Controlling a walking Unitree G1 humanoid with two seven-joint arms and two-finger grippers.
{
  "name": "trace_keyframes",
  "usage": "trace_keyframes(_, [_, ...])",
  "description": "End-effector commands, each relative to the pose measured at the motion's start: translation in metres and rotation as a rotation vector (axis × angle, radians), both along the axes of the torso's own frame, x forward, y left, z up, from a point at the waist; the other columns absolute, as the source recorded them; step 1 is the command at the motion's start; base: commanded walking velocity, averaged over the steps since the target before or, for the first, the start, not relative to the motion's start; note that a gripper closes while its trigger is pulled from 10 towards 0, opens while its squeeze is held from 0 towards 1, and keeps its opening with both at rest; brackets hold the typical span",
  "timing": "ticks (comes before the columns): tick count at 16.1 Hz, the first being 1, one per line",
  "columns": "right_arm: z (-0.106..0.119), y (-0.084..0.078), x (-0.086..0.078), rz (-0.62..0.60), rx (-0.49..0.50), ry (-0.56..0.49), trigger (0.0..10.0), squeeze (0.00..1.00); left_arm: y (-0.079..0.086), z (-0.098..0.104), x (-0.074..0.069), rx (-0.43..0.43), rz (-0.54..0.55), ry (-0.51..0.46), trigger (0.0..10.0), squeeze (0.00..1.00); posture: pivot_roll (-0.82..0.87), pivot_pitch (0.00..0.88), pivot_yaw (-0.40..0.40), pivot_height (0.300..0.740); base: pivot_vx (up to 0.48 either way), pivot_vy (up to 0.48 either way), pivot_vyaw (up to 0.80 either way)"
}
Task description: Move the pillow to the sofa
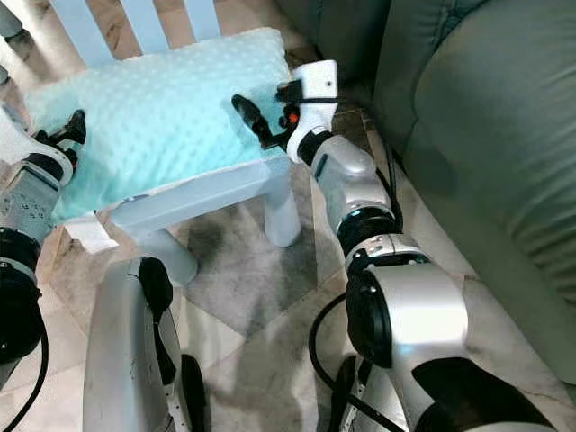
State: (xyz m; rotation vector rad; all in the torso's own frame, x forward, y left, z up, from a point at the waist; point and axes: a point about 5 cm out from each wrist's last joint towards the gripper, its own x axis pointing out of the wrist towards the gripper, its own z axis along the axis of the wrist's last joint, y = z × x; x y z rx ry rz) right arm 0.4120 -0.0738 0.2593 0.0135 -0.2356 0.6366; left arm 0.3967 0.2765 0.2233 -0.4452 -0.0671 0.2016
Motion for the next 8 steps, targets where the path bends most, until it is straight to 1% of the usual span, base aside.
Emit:
trace_keyframes(1, [0.005, 0.003, 0.0, -0.033, -0.053, -0.049, 10.0, 0.0, 0.002, -0.001, -0.001, 0.034, -0.004, 0.022, 10.0, 0.0, 0.07, 0.343, 0.037, 0.322, 0.0, 0.0, 0.0])
trace_keyframes(2, [0.007, 0.002, 0.001, -0.057, -0.078, -0.071, 10.0, 0.0, 0.004, 0.0, -0.001, 0.032, -0.002, 0.02, 10.0, 0.0, 0.07, 0.344, 0.037, 0.322, 0.0, 0.0, 0.0])
trace_keyframes(3, [0.011, -0.002, 0.002, -0.093, -0.052, -0.079, 10.0, 0.96, 0.005, 0.001, -0.002, 0.043, -0.004, 0.011, 10.0, 0.0, 0.07, 0.346, 0.039, 0.322, 0.0, 0.0, 0.0])
trace_keyframes(4, [0.015, -0.008, 0.003, -0.121, -0.02, -0.08, 10.0, 1.0, 0.004, 0.002, -0.002, 0.059, -0.007, -0.01, 10.0, 0.0, 0.07, 0.349, 0.039, 0.322, 0.0, 0.0, 0.0])
trace_keyframes(5, [0.015, -0.01, 0.004, -0.136, -0.029, -0.087, 10.0, 1.0, 0.003, 0.003, -0.002, 0.049, -0.014, -0.022, 10.0, 1.0, 0.06, 0.348, 0.04, 0.322, 0.0, 0.0, 0.0])
trace_keyframes(6, [0.014, -0.012, 0.004, -0.153, -0.038, -0.086, 10.0, 1.0, 0.002, 0.002, -0.001, 0.053, -0.015, -0.016, 10.0, 1.0, 0.06, 0.348, 0.04, 0.322, 0.0, 0.0, 0.0])
trace_keyframes(7, [0.013, -0.013, 0.004, -0.131, -0.015, -0.072, 10.0, 0.45, -0.001, -0.001, 0.0, 0.07, -0.018, 0.004, 10.0, 0.81, 0.06, 0.349, 0.04, 0.322, 0.0, 0.0, 0.0])
trace_keyframes(8, [0.012, -0.013, 0.003, -0.108, 0.01, -0.07, 10.0, 0.0, -0.001, -0.003, 0.0, 0.078, -0.014, 0.021, 10.0, 0.0, 0.07, 0.347, 0.041, 0.322, 0.0, 0.0, 0.0])
